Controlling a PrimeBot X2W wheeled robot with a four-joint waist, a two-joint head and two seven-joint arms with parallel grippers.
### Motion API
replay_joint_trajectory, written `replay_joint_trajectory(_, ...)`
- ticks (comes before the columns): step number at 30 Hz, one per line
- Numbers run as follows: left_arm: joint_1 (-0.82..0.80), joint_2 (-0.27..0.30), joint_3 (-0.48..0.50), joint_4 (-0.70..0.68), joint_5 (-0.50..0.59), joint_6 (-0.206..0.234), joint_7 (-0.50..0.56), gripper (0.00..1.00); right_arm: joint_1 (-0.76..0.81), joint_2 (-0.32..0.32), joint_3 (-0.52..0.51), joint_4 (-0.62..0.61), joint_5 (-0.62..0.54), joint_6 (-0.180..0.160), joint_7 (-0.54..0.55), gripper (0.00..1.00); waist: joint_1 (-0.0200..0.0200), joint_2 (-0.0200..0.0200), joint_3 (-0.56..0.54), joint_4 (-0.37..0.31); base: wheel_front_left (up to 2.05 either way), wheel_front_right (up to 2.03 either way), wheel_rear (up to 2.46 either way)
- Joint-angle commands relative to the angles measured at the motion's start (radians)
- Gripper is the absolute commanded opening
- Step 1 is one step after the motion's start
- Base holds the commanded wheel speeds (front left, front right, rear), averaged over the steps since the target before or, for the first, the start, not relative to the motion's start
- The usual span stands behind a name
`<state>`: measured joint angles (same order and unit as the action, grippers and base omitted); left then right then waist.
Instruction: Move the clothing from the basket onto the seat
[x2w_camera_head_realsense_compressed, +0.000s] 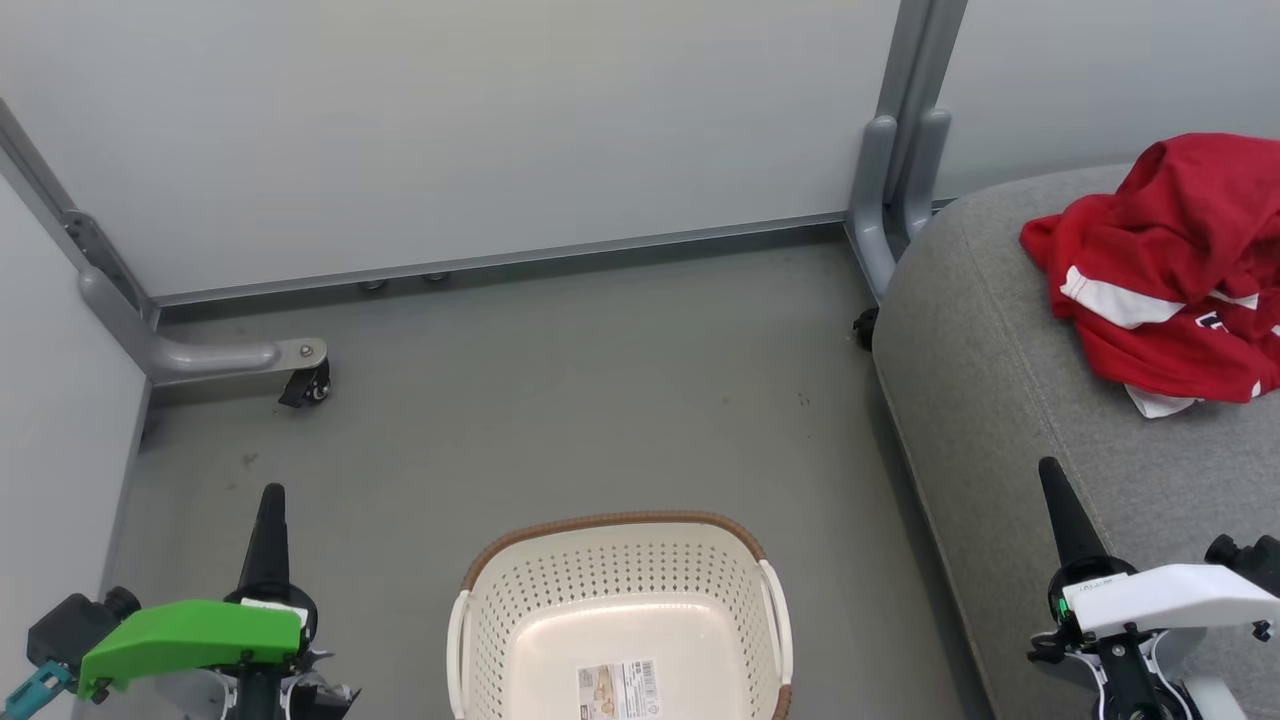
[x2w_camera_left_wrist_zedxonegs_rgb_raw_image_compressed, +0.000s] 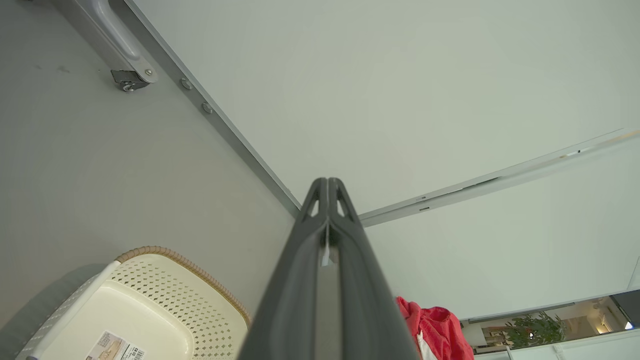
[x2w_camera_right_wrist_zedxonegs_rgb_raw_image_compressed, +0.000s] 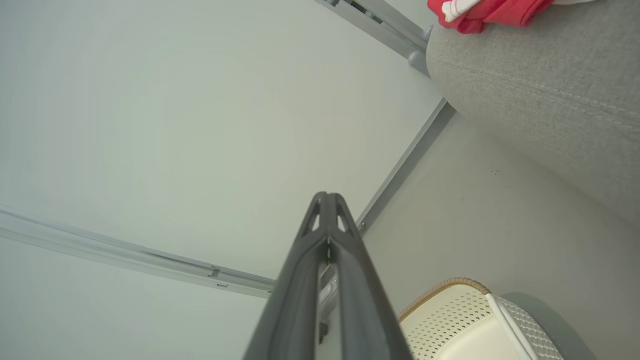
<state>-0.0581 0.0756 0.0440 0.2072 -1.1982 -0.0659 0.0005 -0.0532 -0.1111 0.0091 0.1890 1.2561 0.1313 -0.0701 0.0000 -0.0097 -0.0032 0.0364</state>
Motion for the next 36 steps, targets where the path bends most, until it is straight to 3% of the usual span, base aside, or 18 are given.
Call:
replay_joint_trajectory(1, -0.030, -0.001, 0.009, -0.009, -0.028, -0.007, 0.008, 0.00, -0.020, -0.010, 0.000, -0.002, 0.029, -0.001, 0.005, 0.00, 0.0000, 0.0056, 0.000, -0.001, 0.00, 0.00, 0.00)
replay_joint_trajectory(36, -0.051, -0.018, 0.056, -0.006, -0.302, -0.021, 0.085, 0.00, -0.053, -0.042, 0.019, 0.037, 0.354, -0.001, 0.050, 0.00, 0.0000, 0.0083, 0.001, -0.024, 0.00, 0.00, 0.00)
